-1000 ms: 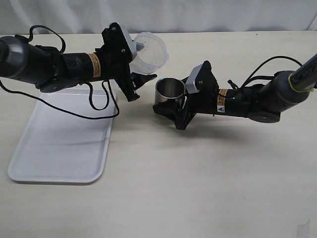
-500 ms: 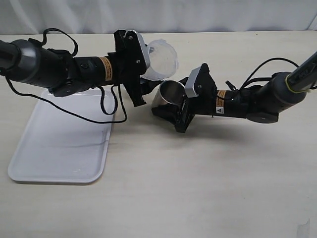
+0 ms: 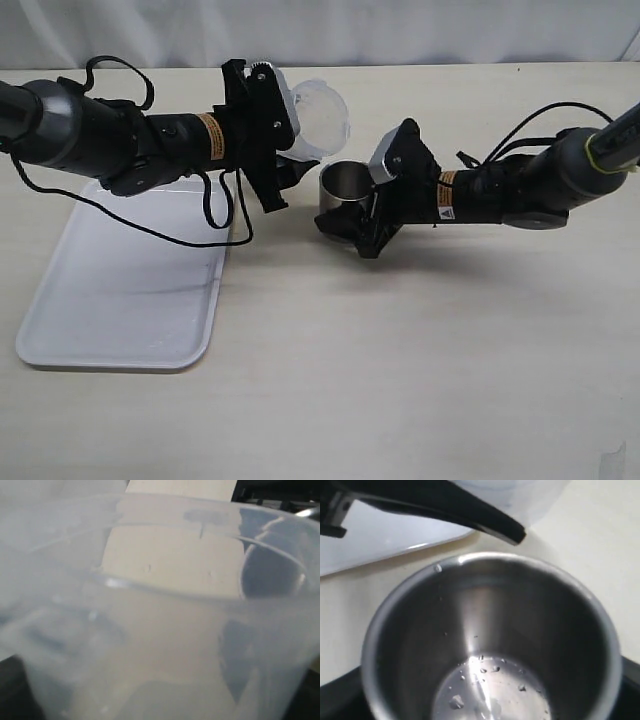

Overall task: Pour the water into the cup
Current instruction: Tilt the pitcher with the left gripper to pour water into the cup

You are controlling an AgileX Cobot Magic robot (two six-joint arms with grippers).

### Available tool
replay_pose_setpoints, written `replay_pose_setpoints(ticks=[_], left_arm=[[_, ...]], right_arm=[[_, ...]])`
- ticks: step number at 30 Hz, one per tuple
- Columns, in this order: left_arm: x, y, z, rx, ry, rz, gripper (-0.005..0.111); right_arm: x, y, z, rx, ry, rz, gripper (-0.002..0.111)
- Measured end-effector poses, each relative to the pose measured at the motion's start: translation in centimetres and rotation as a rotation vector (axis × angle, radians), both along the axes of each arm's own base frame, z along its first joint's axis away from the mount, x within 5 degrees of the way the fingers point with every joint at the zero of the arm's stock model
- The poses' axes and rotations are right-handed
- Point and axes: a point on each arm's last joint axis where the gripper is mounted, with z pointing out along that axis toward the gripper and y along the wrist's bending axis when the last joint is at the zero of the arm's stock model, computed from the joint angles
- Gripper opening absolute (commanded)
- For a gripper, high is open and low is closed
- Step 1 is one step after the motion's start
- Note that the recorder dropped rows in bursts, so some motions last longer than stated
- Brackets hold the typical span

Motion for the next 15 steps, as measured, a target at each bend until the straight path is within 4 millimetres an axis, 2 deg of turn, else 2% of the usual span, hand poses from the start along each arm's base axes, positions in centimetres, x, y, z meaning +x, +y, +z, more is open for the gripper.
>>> replay_pose_setpoints(ticks=[9, 15], left_arm=[[0.00, 0.01, -0.01, 0.020, -0.019, -0.012, 0.000], [0.08, 0.06, 0.03, 0.044, -0.050, -0.019, 0.000]], right_arm=[[0.01, -0.08, 0.43, -0.012, 0.027, -0.010, 0.004], [-0.27, 0.25, -0.11, 0.025, 0.019, 0.036, 0.004]])
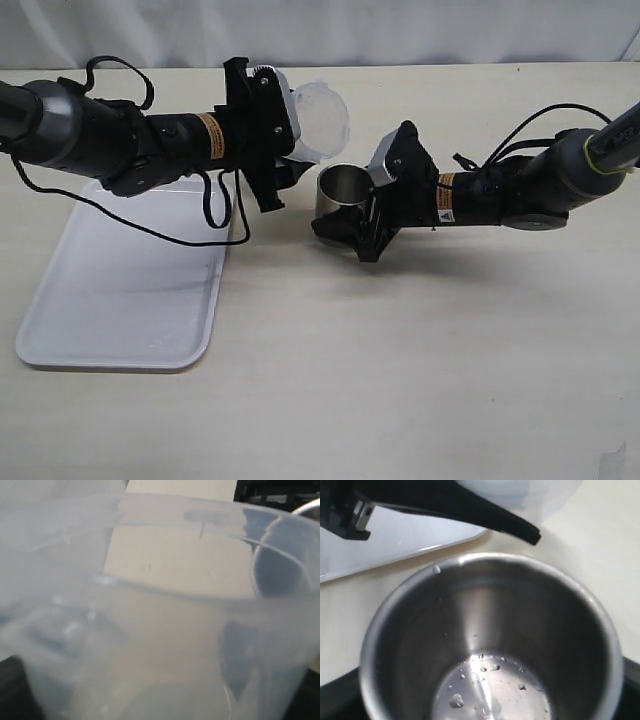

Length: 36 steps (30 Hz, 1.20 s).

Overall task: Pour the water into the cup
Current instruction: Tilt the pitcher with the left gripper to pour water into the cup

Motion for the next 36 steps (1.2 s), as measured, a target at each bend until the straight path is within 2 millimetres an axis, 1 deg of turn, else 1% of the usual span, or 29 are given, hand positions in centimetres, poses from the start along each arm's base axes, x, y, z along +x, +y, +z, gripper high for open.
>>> replay_pose_setpoints(ticks=[6, 18, 20, 23, 26, 36], left_arm=[[0.4, 0.3, 0.2, 0.032, -0.066, 0.032, 0.000], [0.4, 0.2, 0.3, 0.055, -0.102, 0.012, 0.000], [0.3, 0.0, 0.3, 0.086, -0.132, -0.014, 0.000], [-0.3, -1.1, 0.3, 0.145, -0.198, -0.083, 0.000], [-0.6, -1.5, 0.3, 0.168, -0.227, -0.108, 0.000], [-0.5, -1.5, 0.3, 0.253, -0.315, -0.155, 0.000]], right_arm=[[-0.1, 0.1, 0.0, 0.006, -0.003, 0.016, 0.004], [-0.2, 0.2, -0.1, 0.004, -0.023, 0.046, 0.004], [-0.2, 0.2, -0.2, 0.004, -0.023, 0.046, 0.004], [-0.1, 0.2, -0.1, 0.002, -0.027, 0.052, 0.004], [-0.1, 0.2, -0.1, 0.002, -0.027, 0.052, 0.004], [-0.1, 0.2, -0.1, 0.002, -0.027, 0.052, 0.004]])
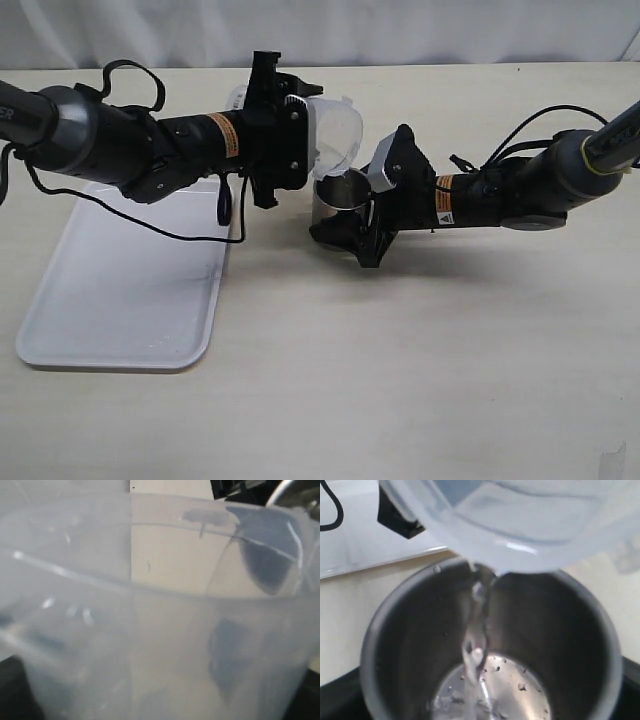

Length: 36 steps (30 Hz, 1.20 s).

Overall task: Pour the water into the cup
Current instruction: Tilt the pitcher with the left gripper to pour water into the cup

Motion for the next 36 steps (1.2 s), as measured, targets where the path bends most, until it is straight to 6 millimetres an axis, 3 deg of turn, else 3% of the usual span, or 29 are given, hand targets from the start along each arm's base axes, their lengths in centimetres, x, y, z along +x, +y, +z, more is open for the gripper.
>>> replay_pose_setpoints(ticks=[36], left_arm=[[0.33, -0.02, 0.67, 0.186, -0.286, -0.100, 0.000]], right_arm=[[-0.07, 0.01, -0.04, -0.006, -0.004, 0.012, 0.004]])
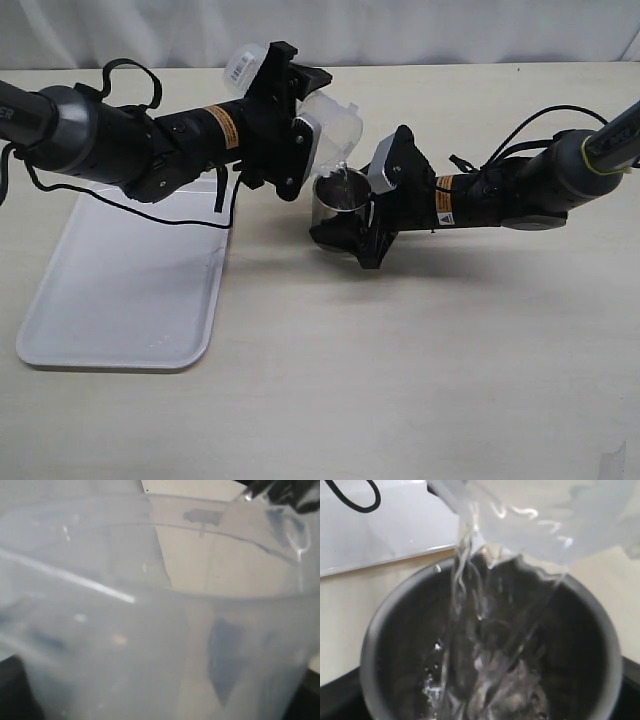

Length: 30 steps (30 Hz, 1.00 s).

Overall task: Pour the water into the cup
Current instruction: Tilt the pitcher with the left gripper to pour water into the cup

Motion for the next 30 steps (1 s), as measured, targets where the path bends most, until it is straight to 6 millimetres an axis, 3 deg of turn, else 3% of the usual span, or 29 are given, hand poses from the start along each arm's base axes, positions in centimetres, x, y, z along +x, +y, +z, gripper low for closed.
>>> replay_pose_setpoints(ticks=[30], left_arm=[[-0.17, -0.68, 0.69, 0.110, -0.206, -0.091, 0.000]], right_arm=[[0.00, 0.00, 0.00, 0.000, 0.000, 0.000, 0.004]])
